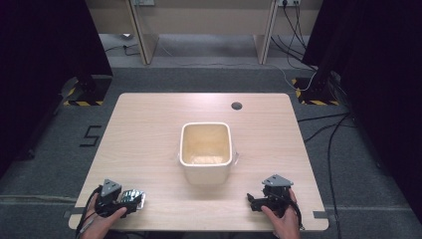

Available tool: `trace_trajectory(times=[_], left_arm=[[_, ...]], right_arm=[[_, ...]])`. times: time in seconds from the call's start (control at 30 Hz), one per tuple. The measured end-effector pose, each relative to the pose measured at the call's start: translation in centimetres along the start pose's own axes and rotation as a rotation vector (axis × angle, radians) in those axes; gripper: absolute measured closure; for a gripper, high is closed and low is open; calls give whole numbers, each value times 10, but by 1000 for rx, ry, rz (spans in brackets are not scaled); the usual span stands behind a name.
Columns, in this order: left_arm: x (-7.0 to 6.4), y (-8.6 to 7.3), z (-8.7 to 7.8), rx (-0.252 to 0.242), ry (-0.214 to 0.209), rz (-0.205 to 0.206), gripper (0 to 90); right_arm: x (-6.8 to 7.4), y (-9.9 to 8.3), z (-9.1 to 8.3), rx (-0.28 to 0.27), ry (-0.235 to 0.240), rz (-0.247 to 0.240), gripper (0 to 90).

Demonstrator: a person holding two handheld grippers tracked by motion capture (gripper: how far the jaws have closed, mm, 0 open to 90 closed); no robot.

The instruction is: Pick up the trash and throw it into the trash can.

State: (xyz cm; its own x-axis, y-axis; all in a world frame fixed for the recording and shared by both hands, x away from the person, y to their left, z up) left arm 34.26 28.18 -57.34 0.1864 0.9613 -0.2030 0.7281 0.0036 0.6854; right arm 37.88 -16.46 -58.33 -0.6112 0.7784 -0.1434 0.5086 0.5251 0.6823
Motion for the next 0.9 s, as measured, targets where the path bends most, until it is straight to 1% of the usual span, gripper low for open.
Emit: trace_trajectory(times=[0.07, 0.1, 0.13, 0.17, 0.27, 0.4, 0.43, 0.53, 0.57, 0.6, 0.77, 0.8, 0.87, 0.9], left_arm=[[-2, -2, 0, 4, 4, -5, 148], [-2, -3, 0, 0, 12, -8, 148], [-2, -5, 0, 9, 21, 0, 148], [-4, -5, 1, 1, 22, -9, 145], [-4, -5, 2, 3, 27, -12, 143], [-4, -5, 6, 11, 1, -48, 142], [-4, -5, 6, 10, -3, -50, 143], [-5, -4, 6, 10, -7, -44, 152], [-6, -3, 6, 7, -6, -32, 167], [-5, -2, 6, 7, -3, -28, 206], [-4, 2, 10, 2, -18, -26, 226], [-4, 2, 10, 6, -24, -20, 231], [-5, 4, 10, 6, -40, -22, 246], [-6, 4, 11, 5, -52, -29, 285]], right_arm=[[0, 0, 0, -1, 0, -3, 2], [0, 0, 0, -1, 1, -5, 3], [0, 0, 0, -1, 2, -5, 2], [1, 0, 0, 2, 4, -5, 3], [1, 0, 0, 0, 4, -5, 3], [1, 0, 0, 1, 6, -7, 4], [1, 0, 0, 1, 6, -7, 3], [1, 0, 0, 1, 6, -8, 3], [1, 0, 0, 1, 6, -8, 4], [1, 0, 0, 1, 7, -8, 4], [1, 0, 0, 1, 8, -8, 4], [1, 0, 0, 3, 10, -11, 4], [1, 0, 0, 2, 10, -15, 4], [1, 0, 0, 2, 10, -14, 5]])
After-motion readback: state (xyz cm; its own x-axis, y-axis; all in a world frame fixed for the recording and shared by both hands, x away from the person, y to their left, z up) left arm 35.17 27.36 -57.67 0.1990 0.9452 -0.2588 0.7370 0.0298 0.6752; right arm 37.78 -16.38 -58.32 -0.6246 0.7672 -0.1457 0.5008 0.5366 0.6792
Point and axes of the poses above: each handheld gripper's, and its own axes: z roughly forward along the jaws, y roughly out of its top, x roughly to its left, the point moved 9 cm from there along z, roughly forward along the jaws, and after that the axes turned 11 degrees about -z, right-handed, at the moved point
